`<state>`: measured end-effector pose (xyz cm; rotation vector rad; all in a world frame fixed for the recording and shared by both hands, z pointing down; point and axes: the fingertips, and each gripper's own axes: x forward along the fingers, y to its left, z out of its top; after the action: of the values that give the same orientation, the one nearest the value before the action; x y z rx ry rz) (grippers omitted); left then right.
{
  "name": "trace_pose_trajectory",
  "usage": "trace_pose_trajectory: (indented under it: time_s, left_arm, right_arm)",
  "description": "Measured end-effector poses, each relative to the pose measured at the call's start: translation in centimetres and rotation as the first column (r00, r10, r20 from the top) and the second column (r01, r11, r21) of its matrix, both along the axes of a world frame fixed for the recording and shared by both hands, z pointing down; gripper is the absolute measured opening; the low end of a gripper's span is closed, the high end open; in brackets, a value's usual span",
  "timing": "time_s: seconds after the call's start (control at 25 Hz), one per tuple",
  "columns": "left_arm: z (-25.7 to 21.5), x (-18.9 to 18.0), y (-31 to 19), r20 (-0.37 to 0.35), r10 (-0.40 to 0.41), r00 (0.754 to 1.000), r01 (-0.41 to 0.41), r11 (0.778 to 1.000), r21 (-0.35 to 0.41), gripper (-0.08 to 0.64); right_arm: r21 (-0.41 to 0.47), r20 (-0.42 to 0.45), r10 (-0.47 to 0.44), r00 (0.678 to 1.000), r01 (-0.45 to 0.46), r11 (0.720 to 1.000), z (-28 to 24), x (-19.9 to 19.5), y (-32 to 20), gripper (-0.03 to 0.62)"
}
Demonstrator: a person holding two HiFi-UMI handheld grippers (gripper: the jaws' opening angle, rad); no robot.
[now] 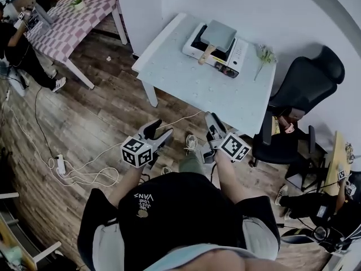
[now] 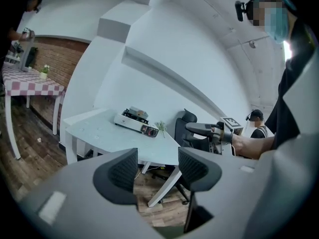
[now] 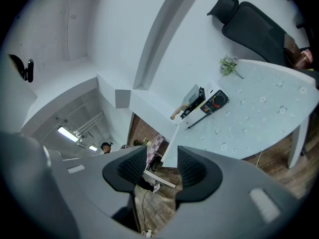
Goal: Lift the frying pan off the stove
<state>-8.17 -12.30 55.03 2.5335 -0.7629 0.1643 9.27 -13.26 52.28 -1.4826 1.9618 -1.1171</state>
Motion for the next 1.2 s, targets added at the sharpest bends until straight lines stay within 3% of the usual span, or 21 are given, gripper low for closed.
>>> trace_pose_trajectory:
  time_s: [0.56,0.76,0.92,1.04,1.2]
  left_arm:
    - [-1.7,11.6,-14.0,-0.065,0.038,0.997,-0.040,0.999,-0.027,0.245]
    - [-2.3,14.3,-18.6,-0.116,0.030,0.993,-0.041,0.994,-0.101,0.253]
    - [-2.8,15.8,-21.4,-0.199,0.025,0.980,-0.060,0.983,-0.174,0.273]
    - [-3.0,17.0,-23.1,-0.271,0.027,0.962,-0.096,0.965,-0.245,0.305]
    - [-3.1,18.4,-24.8,-0.292,0.049,0.955,-0.137,0.948,-0.288,0.310]
  right_arm:
    - [0.009,0.059,-0.062,0.996,0.062,0.998,0.2,9.0,-15.4,0.183]
    - [0.006,0.167,-0.117,0.979,0.118,0.993,0.5,10.0,-19.9,0.182]
    - [-0.105,0.236,-0.105,0.966,0.133,0.986,1.9,10.7,-22.3,0.183]
    - [-0.074,0.286,-0.157,0.945,0.186,0.980,2.0,10.5,-24.4,0.184]
    - [-0.068,0.362,-0.189,0.913,0.228,0.971,2.7,10.1,-26.7,0.193]
